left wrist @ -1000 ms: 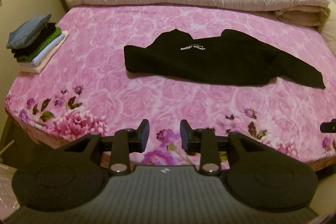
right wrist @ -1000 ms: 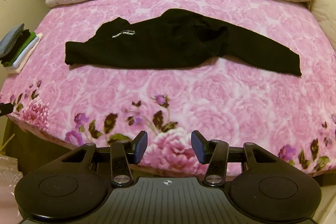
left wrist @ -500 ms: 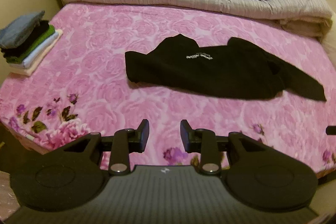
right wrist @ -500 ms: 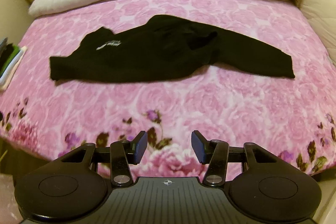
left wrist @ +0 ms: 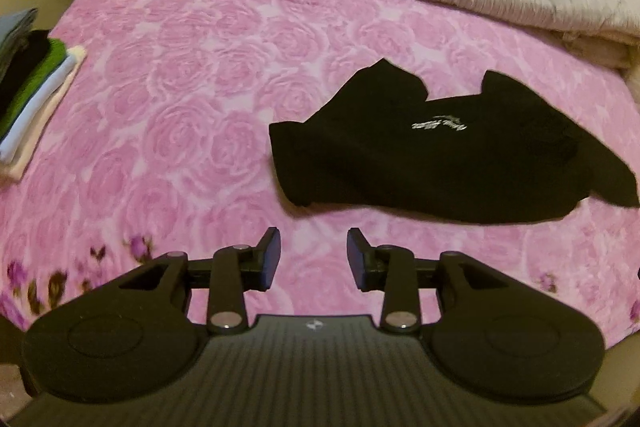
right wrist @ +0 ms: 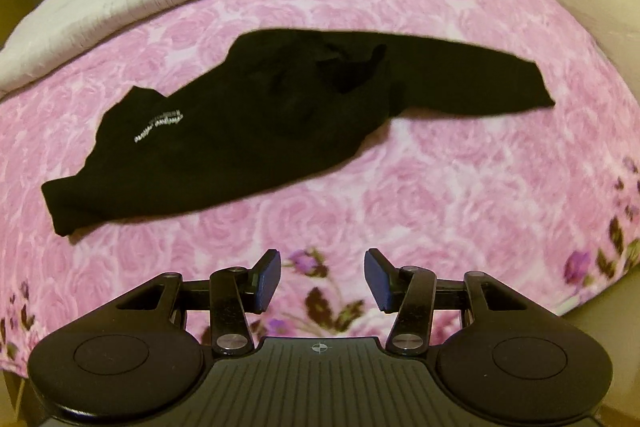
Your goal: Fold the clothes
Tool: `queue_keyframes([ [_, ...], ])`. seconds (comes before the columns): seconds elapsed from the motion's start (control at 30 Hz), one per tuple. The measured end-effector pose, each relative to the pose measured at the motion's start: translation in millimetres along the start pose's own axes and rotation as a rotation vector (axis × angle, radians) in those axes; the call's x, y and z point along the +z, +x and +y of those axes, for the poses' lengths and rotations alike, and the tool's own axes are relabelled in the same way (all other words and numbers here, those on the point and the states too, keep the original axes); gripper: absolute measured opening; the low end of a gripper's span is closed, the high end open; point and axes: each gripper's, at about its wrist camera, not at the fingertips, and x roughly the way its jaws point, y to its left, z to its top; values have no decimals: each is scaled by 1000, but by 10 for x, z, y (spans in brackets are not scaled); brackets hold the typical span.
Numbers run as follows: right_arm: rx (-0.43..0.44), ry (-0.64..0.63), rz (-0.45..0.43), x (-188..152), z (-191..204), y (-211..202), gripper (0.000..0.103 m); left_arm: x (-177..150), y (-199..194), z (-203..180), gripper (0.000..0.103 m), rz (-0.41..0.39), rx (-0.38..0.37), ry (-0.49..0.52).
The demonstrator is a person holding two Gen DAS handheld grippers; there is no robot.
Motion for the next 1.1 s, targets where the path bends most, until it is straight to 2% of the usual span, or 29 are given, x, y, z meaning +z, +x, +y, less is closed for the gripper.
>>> queue_keyframes([
  [0.13, -2, -5, 32, 33, 130, 173, 50, 185, 233, 53, 32, 29, -33, -21],
  [0.3, -4, -9, 44, 209, 141, 381, 50, 403, 468, 80, 32, 46, -29, -62],
  [0.47, 13, -21, 66, 533, 81, 682, 50, 639, 666, 59, 32, 55, -9, -102],
  [0.77, 71, -110, 116, 1182, 43, 1368, 50, 988, 1262, -244, 33, 111, 24, -137],
  [0.83, 90, -138, 106, 1328, 61, 1510, 50, 1063, 1401, -311, 33, 112, 29, -137],
  [0.97, 135, -204, 3, 1577, 69, 1680, 50, 1213, 1628, -356, 33, 116, 32, -140],
  [1.1, 176, -184, -84, 1829, 0, 1829, 50, 1318, 1774, -324, 33, 115, 39, -148],
])
